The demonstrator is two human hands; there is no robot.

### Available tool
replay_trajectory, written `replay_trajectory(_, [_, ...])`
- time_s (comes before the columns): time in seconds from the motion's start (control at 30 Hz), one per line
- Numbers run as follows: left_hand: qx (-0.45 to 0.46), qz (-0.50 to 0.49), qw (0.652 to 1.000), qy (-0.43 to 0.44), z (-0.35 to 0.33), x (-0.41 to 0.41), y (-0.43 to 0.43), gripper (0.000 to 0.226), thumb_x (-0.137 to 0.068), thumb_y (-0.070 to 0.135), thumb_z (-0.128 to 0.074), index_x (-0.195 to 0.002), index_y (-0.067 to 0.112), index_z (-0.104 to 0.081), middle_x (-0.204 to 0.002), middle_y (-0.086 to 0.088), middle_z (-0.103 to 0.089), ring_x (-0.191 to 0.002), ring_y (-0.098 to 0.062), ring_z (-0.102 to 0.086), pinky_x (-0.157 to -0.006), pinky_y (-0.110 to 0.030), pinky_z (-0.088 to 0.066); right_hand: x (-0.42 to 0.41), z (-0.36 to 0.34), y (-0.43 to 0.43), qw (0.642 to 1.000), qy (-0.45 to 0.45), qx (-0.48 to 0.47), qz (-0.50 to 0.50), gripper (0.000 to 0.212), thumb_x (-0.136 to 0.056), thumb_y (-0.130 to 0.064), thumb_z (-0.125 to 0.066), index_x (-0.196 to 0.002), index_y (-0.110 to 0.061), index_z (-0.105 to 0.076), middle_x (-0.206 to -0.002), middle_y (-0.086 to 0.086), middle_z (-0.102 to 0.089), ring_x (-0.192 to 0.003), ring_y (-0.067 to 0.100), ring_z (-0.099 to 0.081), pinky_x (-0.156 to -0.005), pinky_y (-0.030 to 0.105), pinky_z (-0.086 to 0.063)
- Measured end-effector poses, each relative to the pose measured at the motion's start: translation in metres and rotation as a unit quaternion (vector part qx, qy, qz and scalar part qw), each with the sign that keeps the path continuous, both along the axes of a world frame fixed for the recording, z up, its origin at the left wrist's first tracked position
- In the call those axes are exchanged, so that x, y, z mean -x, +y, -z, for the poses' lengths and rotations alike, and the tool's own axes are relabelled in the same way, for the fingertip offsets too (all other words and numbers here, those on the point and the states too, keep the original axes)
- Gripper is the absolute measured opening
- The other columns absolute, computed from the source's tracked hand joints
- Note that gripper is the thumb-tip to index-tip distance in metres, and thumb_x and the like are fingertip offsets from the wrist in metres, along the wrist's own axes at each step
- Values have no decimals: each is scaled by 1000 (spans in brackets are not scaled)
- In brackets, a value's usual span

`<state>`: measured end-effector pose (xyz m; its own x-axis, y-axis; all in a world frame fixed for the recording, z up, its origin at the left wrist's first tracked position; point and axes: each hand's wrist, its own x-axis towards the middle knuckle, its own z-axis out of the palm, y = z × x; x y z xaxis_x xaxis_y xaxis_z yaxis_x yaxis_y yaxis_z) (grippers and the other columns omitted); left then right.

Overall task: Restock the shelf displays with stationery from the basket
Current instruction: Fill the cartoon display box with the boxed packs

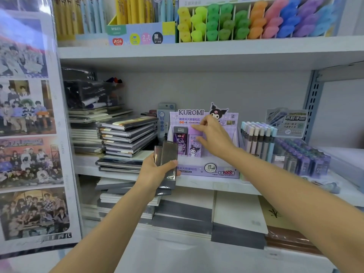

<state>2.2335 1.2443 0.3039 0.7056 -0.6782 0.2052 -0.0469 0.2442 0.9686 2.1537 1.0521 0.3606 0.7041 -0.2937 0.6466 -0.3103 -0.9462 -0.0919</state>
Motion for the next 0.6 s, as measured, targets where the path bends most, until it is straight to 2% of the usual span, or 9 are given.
replay_trajectory(0.07, [0,4,1000,-4,-1,2,1,26,-85,5,-71,-109,8,-61,-94,-10,-75,-72,-23,-74,-54,-20,-54,5,1,7,999,-36,-16,-33,49,-93,-22,-62,-139,-14,-49,-123,5,-46,-115,18,-43,-99,30,-39])
replay_trajectory(0.17, [-10,8,1000,-18,-2,4,2,29,-83,9,-74,-109,9,-61,-90,-11,-75,-78,-25,-74,-60,-28,-59,13,-2,25,969,-118,-164,-146,36,-95,-23,-58,-130,-16,-55,-116,1,-54,-100,12,-54,-87,18,-41])
replay_trajectory(0.23, [-12,24,999,-21,-4,9,3,32,-82,12,-76,-109,8,-60,-89,-12,-75,-80,-27,-74,-61,-31,-59,17,-3,37,925,-106,-290,-220,30,-95,-26,-58,-124,-19,-58,-108,-2,-61,-90,11,-62,-83,21,-49])
replay_trajectory(0.3, [-8,44,999,-22,-6,14,3,32,-81,12,-76,-108,7,-60,-88,-12,-75,-80,-28,-74,-58,-28,-56,20,-2,45,896,-71,-355,-257,27,-93,-23,-62,-120,-19,-61,-102,0,-64,-90,11,-64,-85,25,-53])
replay_trajectory(0.37, [-10,52,998,-18,-8,19,3,32,-81,16,-77,-107,9,-61,-89,-9,-76,-80,-26,-74,-57,-27,-55,24,0,48,882,-71,-375,-277,24,-91,-15,-65,-115,-16,-65,-94,1,-65,-85,8,-64,-78,21,-54])
replay_trajectory(0.43, [-8,46,999,12,-10,22,5,32,-82,19,-76,-109,12,-62,-94,-9,-75,-79,-22,-73,-59,-29,-55,31,-1,47,871,-114,-392,-274,22,-91,-9,-64,-112,-15,-65,-92,5,-64,-81,10,-62,-75,21,-54])
replay_trajectory(0.53, [13,3,998,69,-12,25,10,29,-83,15,-74,-108,13,-60,-88,-8,-73,-66,-16,-70,-51,-28,-53,43,0,43,860,-163,-412,-255,20,-92,-5,-61,-108,-14,-65,-100,6,-62,-82,14,-62,-76,24,-56])
replay_trajectory(0.6, [13,-31,997,75,-15,28,13,31,-82,16,-75,-108,12,-60,-86,-6,-72,-61,-14,-69,-48,-25,-52,49,3,44,867,-160,-404,-244,17,-92,-5,-61,-106,-12,-68,-109,3,-63,-86,15,-64,-78,24,-55])
